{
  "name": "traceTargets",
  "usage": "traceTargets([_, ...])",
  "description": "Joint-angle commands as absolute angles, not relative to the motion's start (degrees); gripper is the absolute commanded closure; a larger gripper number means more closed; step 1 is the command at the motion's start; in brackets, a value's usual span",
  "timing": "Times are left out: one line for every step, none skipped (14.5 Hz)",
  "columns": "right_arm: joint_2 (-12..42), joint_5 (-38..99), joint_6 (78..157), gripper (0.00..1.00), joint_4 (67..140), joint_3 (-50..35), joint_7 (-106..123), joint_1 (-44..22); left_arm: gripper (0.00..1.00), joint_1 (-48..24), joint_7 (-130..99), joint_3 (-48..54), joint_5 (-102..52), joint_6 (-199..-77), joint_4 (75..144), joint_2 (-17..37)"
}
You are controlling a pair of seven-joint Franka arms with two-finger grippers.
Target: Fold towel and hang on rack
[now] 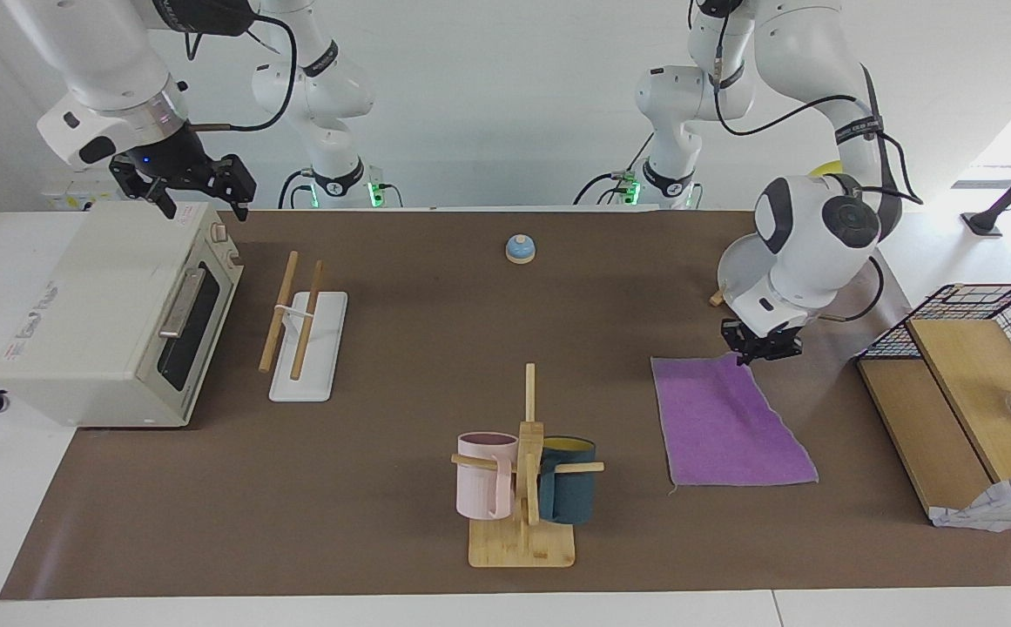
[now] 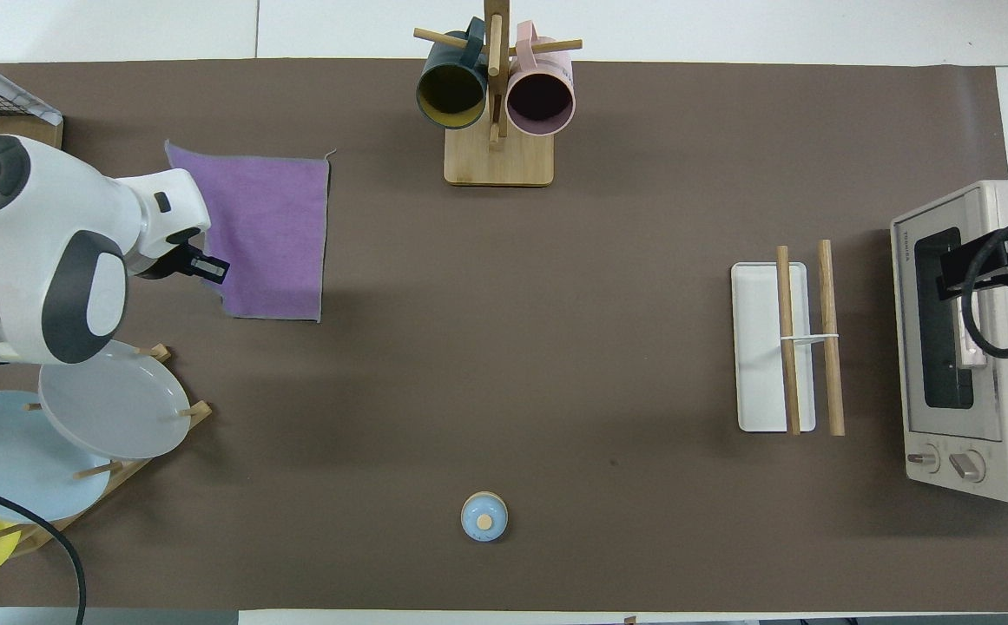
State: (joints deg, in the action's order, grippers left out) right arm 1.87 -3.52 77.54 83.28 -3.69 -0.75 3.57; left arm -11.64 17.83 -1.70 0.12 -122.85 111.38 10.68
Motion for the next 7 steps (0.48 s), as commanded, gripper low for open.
traceTargets([0.44,-2.46,78.22,0.00,84.99,-3.96,0.88,4.57,1.00,-18.43,17.41,-2.64,2.72,-121.11,110.39,10.11])
traceTargets([0.44,-2.46,78.22,0.00,84.99,-3.96,0.88,4.57,1.00,-20.46,16.18,-2.64,3.16,-121.29,110.91,9.93])
traceTargets([0.44,-2.46,78.22,0.00,84.99,-3.96,0.88,4.57,1.00,-21.35,14.95,-2.55,3.43,-121.81,111.88,9.67])
traceTargets([0.44,-2.46,78.22,0.00,84.99,-3.96,0.88,4.57,1.00,-22.49,13.72,-2.55,3.51,-122.77,113.45,9.76])
traceTargets([0.44,-2.46,78.22,0.00,84.99,-3.96,0.88,4.66,1.00,-23.54,12.32,-2.55,3.52,-124.44,115.29,9.76])
traceTargets([0.44,-2.46,78.22,0.00,84.99,-3.96,0.88,4.57,0.54,-23.73,10.48,-2.55,3.52,-126.80,117.84,9.49])
traceTargets([0.44,-2.46,78.22,0.00,84.99,-3.96,0.88,4.57,0.01,-23.73,10.29,-2.55,3.52,-128.22,119.60,8.97])
